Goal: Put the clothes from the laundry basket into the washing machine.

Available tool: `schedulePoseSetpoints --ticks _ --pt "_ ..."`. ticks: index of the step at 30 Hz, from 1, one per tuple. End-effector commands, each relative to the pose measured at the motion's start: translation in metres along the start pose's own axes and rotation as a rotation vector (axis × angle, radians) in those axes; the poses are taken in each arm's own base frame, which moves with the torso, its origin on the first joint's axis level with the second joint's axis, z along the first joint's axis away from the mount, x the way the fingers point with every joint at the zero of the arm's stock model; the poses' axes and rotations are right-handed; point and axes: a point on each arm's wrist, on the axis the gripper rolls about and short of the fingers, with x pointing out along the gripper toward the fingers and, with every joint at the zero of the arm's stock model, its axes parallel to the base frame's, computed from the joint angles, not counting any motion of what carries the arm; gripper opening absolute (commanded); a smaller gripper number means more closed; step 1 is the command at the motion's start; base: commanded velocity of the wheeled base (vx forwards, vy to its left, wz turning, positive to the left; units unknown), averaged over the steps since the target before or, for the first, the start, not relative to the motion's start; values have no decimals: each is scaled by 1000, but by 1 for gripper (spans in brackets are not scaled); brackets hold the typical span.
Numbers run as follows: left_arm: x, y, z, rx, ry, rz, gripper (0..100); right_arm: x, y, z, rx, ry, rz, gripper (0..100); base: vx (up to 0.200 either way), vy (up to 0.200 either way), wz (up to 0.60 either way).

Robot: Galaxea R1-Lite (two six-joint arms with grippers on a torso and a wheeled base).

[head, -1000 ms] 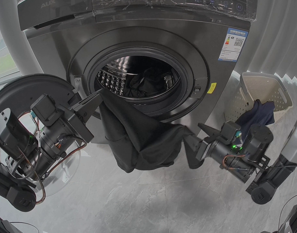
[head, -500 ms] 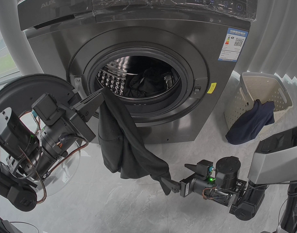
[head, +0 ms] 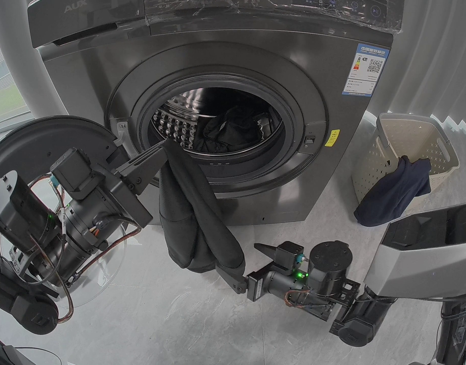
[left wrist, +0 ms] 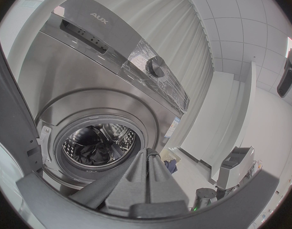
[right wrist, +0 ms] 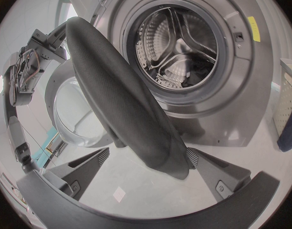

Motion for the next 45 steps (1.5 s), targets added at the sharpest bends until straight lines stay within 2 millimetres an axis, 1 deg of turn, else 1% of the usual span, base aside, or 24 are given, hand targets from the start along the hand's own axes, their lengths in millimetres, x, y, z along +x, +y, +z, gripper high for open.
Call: schedulePoseSetpoints --ticks 1,3,5,10,13,17,23,24,27,29,33,37,40,41,42,45 --pt "-1 -4 3 -2 -12 -16 0 30 8 2 -7 -76 35 100 0 0 0" --pt "-1 -4 5 -1 -18 -17 0 42 7 0 -8 -95 37 100 0 0 0" --pt "-2 -5 6 0 -21 -18 0 48 6 -5 -8 -98 41 100 0 0 0" --pt "-2 -5 6 0 -21 -17 0 53 15 -6 -2 -103 86 100 0 0 0" --pt "-2 -4 4 -1 -15 -15 0 56 22 -2 5 -125 114 100 0 0 0" --pt "-2 -4 4 -1 -14 -13 0 54 32 0 10 -126 163 100 0 0 0" --pt "-2 -3 4 1 -15 -9 0 48 33 -6 23 -91 166 100 0 0 0" --pt "-2 -3 3 0 -10 -8 0 43 33 -4 22 -85 165 100 0 0 0" --pt "-2 -2 2 -1 -6 -6 0 36 33 -2 24 -74 163 100 0 0 0" --pt "-2 -2 2 -1 -6 -6 0 33 33 3 22 -82 165 100 0 0 0" --pt "-2 -2 2 -1 -6 -8 0 34 35 5 21 -93 167 100 0 0 0" --pt "-2 -3 2 -3 -5 -11 0 46 40 7 13 -131 174 100 0 0 0" --pt "-2 -3 3 -2 -10 -12 0 56 40 3 8 -143 173 100 0 0 0" --pt "-1 -4 3 -2 -11 -12 0 56 40 3 8 -143 173 100 0 0 0" --pt "-2 -4 5 -1 -17 -14 0 63 39 -6 3 -134 169 100 0 0 0" --pt "-2 -5 7 1 -27 -18 0 74 32 -17 0 -133 155 100 0 0 0"
